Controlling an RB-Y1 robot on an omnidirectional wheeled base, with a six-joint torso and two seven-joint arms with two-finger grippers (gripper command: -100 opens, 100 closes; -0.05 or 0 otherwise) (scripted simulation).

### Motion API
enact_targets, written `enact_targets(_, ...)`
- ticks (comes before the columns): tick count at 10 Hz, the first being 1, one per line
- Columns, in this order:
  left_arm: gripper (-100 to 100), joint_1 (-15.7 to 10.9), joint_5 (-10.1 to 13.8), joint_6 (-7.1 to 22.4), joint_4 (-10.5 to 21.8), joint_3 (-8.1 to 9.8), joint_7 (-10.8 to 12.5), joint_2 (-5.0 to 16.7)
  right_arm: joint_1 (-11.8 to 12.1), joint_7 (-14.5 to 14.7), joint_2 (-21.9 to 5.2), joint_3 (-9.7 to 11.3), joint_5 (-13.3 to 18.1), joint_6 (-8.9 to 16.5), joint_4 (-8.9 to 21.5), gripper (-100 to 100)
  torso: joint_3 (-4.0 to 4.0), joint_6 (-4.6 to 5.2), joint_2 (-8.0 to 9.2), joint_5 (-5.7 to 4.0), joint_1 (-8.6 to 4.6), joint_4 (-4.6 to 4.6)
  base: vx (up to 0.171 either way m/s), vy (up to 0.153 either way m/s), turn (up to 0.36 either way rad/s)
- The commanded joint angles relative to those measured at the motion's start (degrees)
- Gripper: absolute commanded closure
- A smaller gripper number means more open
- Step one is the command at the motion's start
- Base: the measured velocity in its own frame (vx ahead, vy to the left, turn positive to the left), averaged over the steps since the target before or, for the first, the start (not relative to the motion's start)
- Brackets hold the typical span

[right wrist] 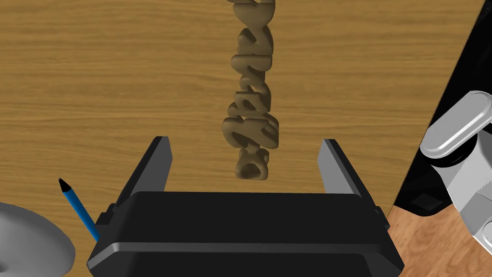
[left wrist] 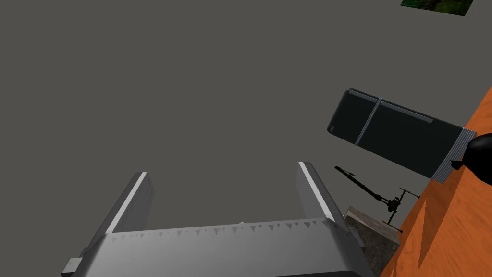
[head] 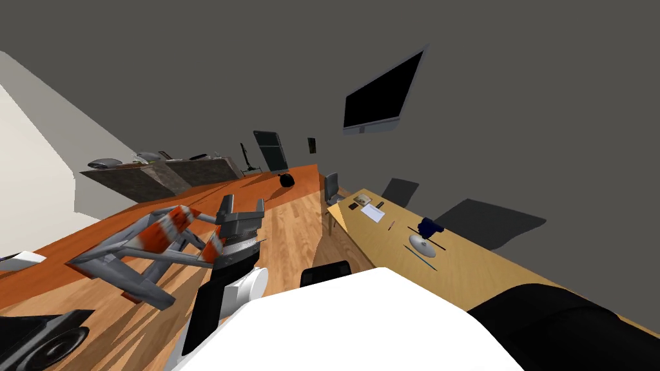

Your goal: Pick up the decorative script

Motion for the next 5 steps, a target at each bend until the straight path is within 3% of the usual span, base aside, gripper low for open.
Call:
enact_targets(1, 0, 0.0, 0.0, 0.0, 0.0, 0.0, 0.0, 0.0, 2.86, -1.17, 2.15, -2.27, 1.04, 1.88, -2.07, -100, 0.0, 0.0, 0.0, 0.0, 0.0, 0.0, -0.041, -0.072, 0.261)
enact_targets(3, 0, 0.0, 0.0, 0.0, 0.0, 0.0, 0.0, 0.0, 3.91, -1.17, 2.15, -2.27, 1.04, 1.88, -2.07, -100, 0.04, 0.01, 0.07, -0.01, -0.03, 0.02, -0.021, -0.039, 0.077)
enact_targets(4, 0, 0.01, 0.0, 0.0, 0.0, 0.0, 0.0, 0.0, 5.97, -2.75, 3.76, -3.99, 2.05, 4.09, -3.36, -100, 0.01, 0.03, 0.01, 0.01, 0.1, 0.0, -0.022, -0.021, 0.348)
enact_targets(5, 0, -0.01, 0.0, 0.0, 0.0, -0.01, 0.0, 0.0, 7.54, -2.75, 3.76, -3.99, 2.05, 4.2, -4.95, -100, 0.0, -0.08, 0.0, 0.03, 0.1, 0.01, -0.021, -0.037, 0.168)
